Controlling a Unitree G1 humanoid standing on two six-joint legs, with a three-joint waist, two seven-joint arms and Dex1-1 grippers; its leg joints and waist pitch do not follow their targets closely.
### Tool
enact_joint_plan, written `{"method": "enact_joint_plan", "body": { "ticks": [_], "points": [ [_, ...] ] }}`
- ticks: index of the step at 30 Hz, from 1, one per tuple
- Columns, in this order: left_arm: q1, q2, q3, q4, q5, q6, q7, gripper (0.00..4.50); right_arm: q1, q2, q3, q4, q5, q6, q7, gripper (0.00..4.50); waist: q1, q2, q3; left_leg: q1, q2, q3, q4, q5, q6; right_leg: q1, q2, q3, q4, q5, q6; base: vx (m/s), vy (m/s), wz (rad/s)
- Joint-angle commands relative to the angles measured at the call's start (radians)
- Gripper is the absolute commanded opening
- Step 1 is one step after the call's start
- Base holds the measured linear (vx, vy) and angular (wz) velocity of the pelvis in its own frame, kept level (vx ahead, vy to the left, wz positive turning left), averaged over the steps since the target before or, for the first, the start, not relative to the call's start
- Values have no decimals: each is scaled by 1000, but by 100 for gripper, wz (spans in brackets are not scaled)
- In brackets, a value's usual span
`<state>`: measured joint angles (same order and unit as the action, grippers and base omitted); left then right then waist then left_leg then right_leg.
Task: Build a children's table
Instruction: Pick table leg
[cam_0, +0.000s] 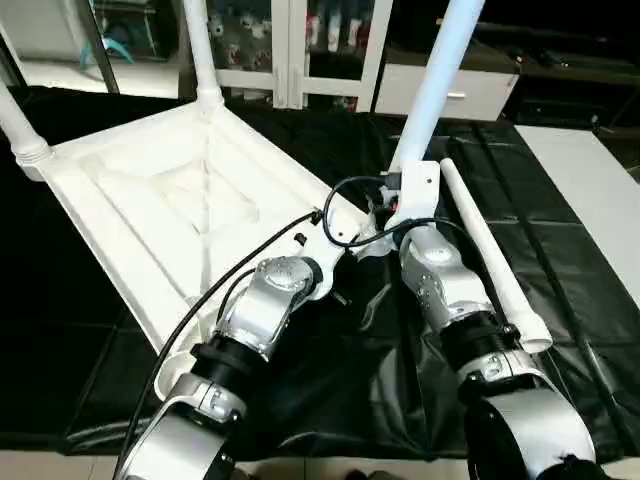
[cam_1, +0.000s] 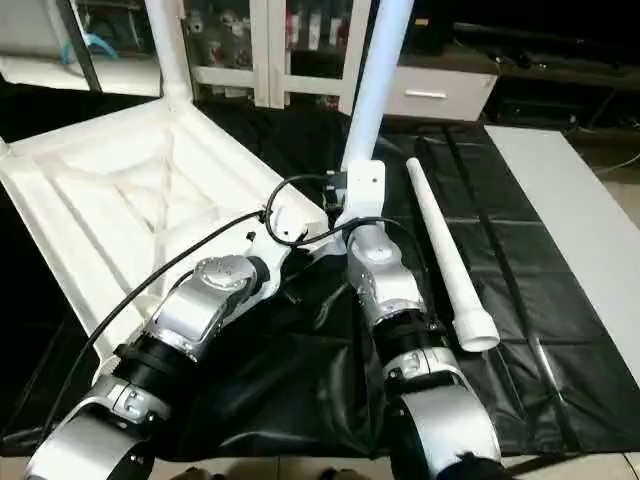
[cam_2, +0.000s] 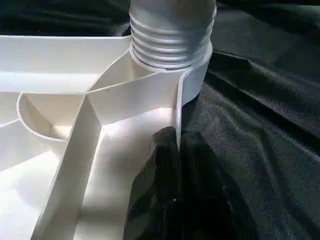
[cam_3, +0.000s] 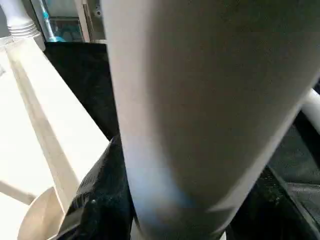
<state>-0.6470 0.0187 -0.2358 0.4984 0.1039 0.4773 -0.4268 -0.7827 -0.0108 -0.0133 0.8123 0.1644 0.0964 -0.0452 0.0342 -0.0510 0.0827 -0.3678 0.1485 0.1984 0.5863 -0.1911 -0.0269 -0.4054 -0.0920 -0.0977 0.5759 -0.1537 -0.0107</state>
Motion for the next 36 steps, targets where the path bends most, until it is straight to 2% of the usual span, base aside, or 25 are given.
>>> {"method": "enact_joint_plan", "body": {
  "ticks": [1,4,5,9,10,12,13,14,15,19,21,22,23,24,26,28,29,30,31,33,36],
  "points": [
    [-20,10,56,-14,-11,-17,48,0,52,-11,-26,108,-3,36,2,243,-1,0,-59,14,88,-44,-83,-294,7,34,-85,66,-73,-344,-170,0,0,0],
    [-19,12,54,-17,-13,-14,45,0,48,-9,-23,109,-7,24,19,266,-1,1,-58,14,87,-44,-83,-309,6,32,-86,67,-77,-368,-167,0,0,0],
    [-17,15,51,-18,-13,-13,40,0,48,-10,-18,93,-10,25,33,274,2,-1,-59,10,87,-44,-82,-294,10,36,-89,69,-76,-352,-169,0,0,0],
    [-6,32,40,-34,-17,-10,11,0,52,-22,1,40,-16,37,85,311,1,1,-57,8,88,-43,-83,-267,26,37,-85,68,-71,-321,-182,0,0,0],
    [1,45,34,-45,-18,-11,-8,0,63,-30,11,4,-15,49,108,311,2,4,-57,8,88,-43,-83,-270,26,37,-86,68,-72,-324,-183,0,0,0],
    [18,82,18,-75,-22,-15,-66,0,105,-53,40,-113,-10,88,166,344,4,0,-60,4,89,-43,-82,-229,40,44,-85,69,-66,-279,-184,0,0,0],
    [28,103,9,-92,-25,-7,-101,0,129,-66,54,-176,-6,110,194,344,6,3,-62,2,89,-44,-80,-213,44,44,-87,69,-61,-256,-190,0,0,0],
    [37,123,-1,-107,-27,-2,-132,0,151,-78,64,-232,0,135,220,350,6,1,-65,2,89,-41,-77,-172,62,45,-85,70,-55,-202,-199,0,0,0],
    [45,141,-11,-119,-29,-5,-161,0,172,-89,74,-282,5,156,242,359,9,3,-65,2,90,-40,-76,-140,79,45,-84,70,-51,-164,-211,0,0,0],
    [60,181,-30,-147,-38,9,-224,0,220,-120,95,-394,18,202,285,389,14,10,-65,7,93,-36,-72,-93,95,41,-80,69,-42,-104,-249,0,0,0],
    [76,231,-49,-176,-54,21,-302,0,280,-168,114,-527,42,266,340,416,16,10,-64,8,95,-35,-72,-99,90,42,-80,69,-41,-103,-252,0,0,0],
    [85,260,-61,-191,-63,23,-350,0,314,-198,120,-598,53,300,373,416,15,9,-60,5,94,-36,-75,-103,89,43,-78,69,-42,-110,-250,0,0,0],
    [97,299,-81,-215,-78,20,-421,0,354,-236,126,-686,65,353,413,433,16,9,-57,7,95,-36,-78,-121,81,42,-78,71,-44,-129,-238,0,0,0],
    [102,312,-88,-224,-83,24,-446,0,366,-250,128,-714,70,370,428,438,20,9,-56,9,96,-37,-80,-146,70,44,-80,72,-48,-163,-227,0,0,0],
    [108,334,-98,-236,-87,28,-481,0,385,-274,133,-760,77,400,450,445,18,10,-54,10,94,-37,-82,-189,46,39,-81,72,-57,-231,-218,0,0,0],
    [114,369,-108,-245,-98,16,-546,0,414,-325,149,-829,88,448,500,445,21,13,-51,13,95,-37,-84,-208,31,37,-81,73,-61,-262,-207,0,0,0],
    [116,395,-119,-252,-107,1,-596,0,433,-358,158,-865,95,468,532,445,21,15,-47,15,95,-39,-88,-254,7,32,-81,74,-66,-322,-188,0,0,0],
    [116,398,-120,-253,-108,0,-601,0,435,-361,159,-869,96,471,535,445,23,14,-47,15,94,-40,-88,-264,3,34,-82,74,-71,-341,-180,0,0,0],
    [114,407,-121,-252,-112,3,-613,0,444,-373,159,-881,108,476,553,445,25,15,-48,16,95,-41,-89,-269,-7,33,-84,75,-69,-346,-173,0,0,0],
    [107,411,-117,-243,-113,-1,-612,0,451,-374,149,-890,128,477,566,445,26,14,-50,16,95,-41,-87,-271,-13,32,-86,75,-69,-330,-181,0,0,0],
    [100,414,-113,-242,-119,-4,-610,0,468,-369,140,-926,158,492,587,445,30,13,-53,15,96,-41,-86,-236,-7,36,-85,75,-61,-278,-191,0,0,0]
  ]
}}
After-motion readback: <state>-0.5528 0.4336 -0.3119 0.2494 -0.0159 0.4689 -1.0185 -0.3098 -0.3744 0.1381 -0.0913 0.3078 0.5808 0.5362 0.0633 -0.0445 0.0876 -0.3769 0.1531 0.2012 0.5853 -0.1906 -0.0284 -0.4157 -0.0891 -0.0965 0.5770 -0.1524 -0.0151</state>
